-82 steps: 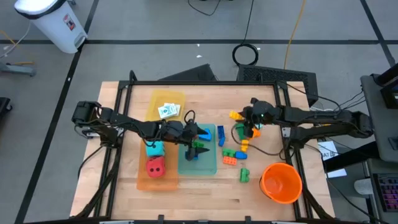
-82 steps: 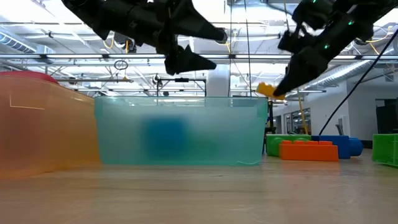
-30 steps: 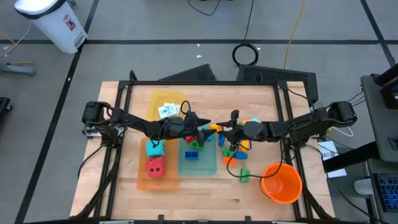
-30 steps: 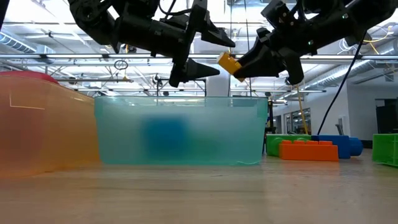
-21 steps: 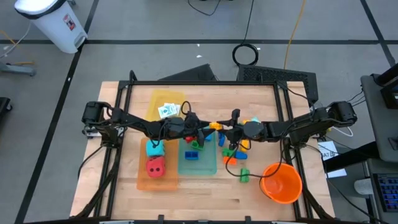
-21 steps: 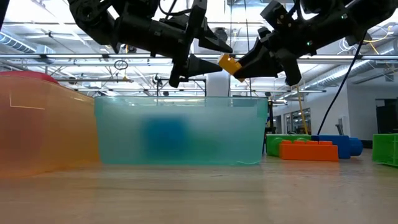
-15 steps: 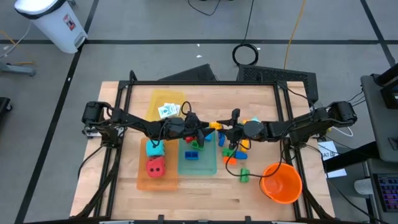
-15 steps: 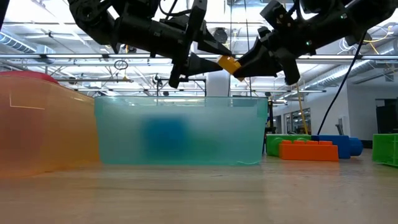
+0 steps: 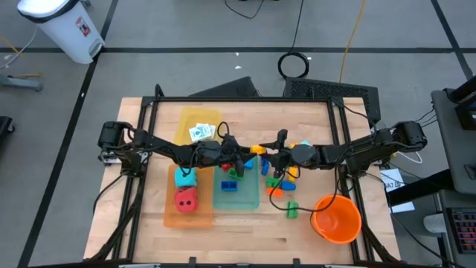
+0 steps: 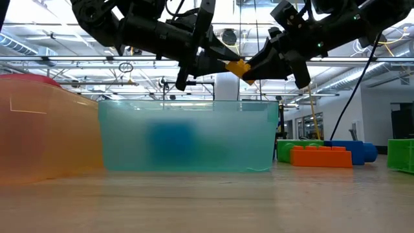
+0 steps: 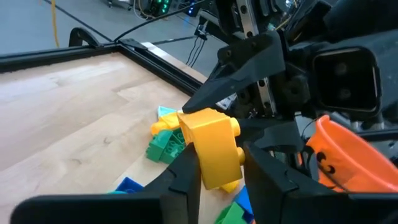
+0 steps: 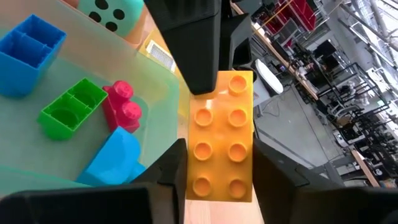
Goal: Pick & Place Toys
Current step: Put the yellow game piece into the green bin
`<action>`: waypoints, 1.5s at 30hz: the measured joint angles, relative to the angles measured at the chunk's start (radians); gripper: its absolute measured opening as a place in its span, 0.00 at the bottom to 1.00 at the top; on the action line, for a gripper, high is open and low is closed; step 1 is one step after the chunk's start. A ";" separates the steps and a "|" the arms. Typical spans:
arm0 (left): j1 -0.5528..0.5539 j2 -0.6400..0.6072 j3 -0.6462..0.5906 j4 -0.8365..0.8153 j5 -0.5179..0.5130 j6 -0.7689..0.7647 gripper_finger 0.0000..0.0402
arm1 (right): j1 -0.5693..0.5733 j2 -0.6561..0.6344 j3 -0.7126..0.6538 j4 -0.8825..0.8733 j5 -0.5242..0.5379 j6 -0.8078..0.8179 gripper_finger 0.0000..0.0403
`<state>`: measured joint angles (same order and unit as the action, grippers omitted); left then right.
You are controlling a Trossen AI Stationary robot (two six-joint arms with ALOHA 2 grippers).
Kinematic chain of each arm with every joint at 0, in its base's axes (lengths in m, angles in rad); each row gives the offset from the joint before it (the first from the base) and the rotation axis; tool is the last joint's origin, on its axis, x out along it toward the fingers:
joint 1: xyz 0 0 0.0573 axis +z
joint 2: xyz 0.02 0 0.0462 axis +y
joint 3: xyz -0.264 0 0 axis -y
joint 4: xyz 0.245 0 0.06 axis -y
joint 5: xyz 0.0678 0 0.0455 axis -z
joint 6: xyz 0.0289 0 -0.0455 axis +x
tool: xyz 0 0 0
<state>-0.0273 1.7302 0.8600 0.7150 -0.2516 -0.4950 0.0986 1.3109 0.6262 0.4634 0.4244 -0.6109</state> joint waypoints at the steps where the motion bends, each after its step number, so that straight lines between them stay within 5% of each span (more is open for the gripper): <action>1: 0.000 0.000 0.000 -0.002 0.000 0.014 0.24 | 0.000 0.000 0.000 0.000 -0.002 0.002 0.30; 15: -0.016 -0.110 -0.001 -0.141 -0.010 0.159 0.24 | 0.003 -0.137 -0.001 -0.166 0.017 0.224 0.46; 25: -0.076 -0.214 -0.001 -0.489 0.390 0.254 0.24 | 0.002 -0.309 0.000 -0.309 0.018 0.312 0.44; 32: -0.191 -0.213 -0.001 -0.753 0.402 0.305 0.24 | 0.002 -0.312 0.000 -0.318 0.018 0.312 0.44; 45: -0.254 -0.213 -0.001 -0.817 0.354 0.316 0.29 | 0.002 -0.311 0.000 -0.334 0.020 0.312 0.42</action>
<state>-0.2817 1.5172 0.8589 -0.1017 0.1024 -0.1790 0.1001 1.0000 0.6258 0.1290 0.4442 -0.2989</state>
